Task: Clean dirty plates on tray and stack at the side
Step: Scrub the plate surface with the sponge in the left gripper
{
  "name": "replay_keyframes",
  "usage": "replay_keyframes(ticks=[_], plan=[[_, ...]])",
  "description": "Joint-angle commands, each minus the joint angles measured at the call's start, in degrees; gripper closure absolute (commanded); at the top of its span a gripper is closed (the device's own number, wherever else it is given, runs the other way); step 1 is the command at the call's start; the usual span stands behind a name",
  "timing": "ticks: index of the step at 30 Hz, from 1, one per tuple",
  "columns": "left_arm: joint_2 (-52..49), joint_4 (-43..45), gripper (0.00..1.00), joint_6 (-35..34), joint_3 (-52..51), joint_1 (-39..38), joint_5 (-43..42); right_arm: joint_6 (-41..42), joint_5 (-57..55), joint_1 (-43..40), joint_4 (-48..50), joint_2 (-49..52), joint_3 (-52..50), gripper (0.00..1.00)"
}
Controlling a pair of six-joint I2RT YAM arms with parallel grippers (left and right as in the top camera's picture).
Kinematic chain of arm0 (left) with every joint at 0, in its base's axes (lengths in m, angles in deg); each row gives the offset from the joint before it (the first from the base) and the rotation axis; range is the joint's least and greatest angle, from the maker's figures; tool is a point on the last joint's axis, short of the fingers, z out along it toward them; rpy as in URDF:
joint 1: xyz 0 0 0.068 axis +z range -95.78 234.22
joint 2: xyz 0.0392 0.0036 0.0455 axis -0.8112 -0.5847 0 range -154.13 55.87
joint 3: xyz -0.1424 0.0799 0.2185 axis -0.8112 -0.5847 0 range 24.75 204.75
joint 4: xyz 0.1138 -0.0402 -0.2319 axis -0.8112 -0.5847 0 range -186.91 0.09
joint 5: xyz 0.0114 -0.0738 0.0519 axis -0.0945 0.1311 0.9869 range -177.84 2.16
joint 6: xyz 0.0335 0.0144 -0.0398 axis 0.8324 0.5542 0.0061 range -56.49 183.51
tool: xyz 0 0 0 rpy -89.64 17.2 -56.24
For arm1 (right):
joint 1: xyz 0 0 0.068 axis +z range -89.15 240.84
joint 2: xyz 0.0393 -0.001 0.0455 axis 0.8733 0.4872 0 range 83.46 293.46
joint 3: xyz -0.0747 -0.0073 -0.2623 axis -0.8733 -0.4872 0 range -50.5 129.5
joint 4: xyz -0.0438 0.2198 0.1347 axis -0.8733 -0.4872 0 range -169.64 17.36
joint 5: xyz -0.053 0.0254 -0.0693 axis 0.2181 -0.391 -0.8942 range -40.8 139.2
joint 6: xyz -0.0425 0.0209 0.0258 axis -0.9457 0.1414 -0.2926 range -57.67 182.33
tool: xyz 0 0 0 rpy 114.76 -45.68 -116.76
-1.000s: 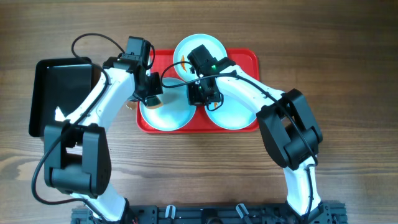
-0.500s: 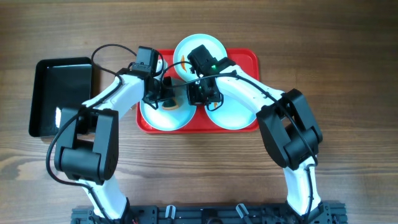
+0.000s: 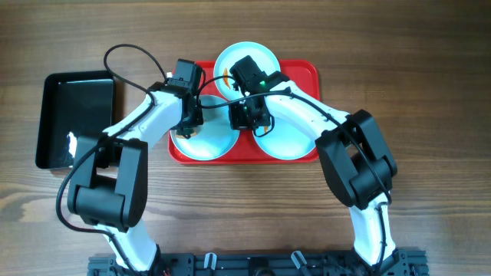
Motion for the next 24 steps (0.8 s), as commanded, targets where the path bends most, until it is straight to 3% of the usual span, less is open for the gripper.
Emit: replay_keyframes(ticks=[1, 7, 9, 17, 19, 21, 24], plan=[[-0.7, -1.1, 0.71, -0.1, -2.1, 1.5, -0.9, 0.2, -2.3, -0.7, -1.0, 1.4, -0.7, 0.96], [5.2, -1.3, 0.73, -0.1, -1.9, 1.5, -4.2, 0.2, -2.3, -0.7, -1.0, 1.4, -0.7, 0.96], [5.7, -1.6, 0.77, 0.3, -1.9, 1.5, -5.8, 0.2, -2.3, -0.7, -1.0, 1.4, -0.7, 0.96], [5.7, -1.9, 0.77, 1.8, -1.9, 1.5, -7.1, 0.2, -2.3, -0.7, -0.9, 1.4, -0.7, 0.96], [5.8, -1.9, 0.82, 1.8, -1.9, 1.5, -7.1, 0.2, -2.3, -0.7, -0.9, 1.4, -0.7, 0.96], [6.1, -1.9, 0.96, 1.8, -1.9, 1.5, -7.1, 0.2, -2.3, -0.7, -0.9, 1.4, -0.7, 0.96], [6.1, -1.9, 0.96, 1.8, -1.9, 1.5, -8.0, 0.2, -2.3, -0.7, -0.9, 1.4, -0.7, 0.96]])
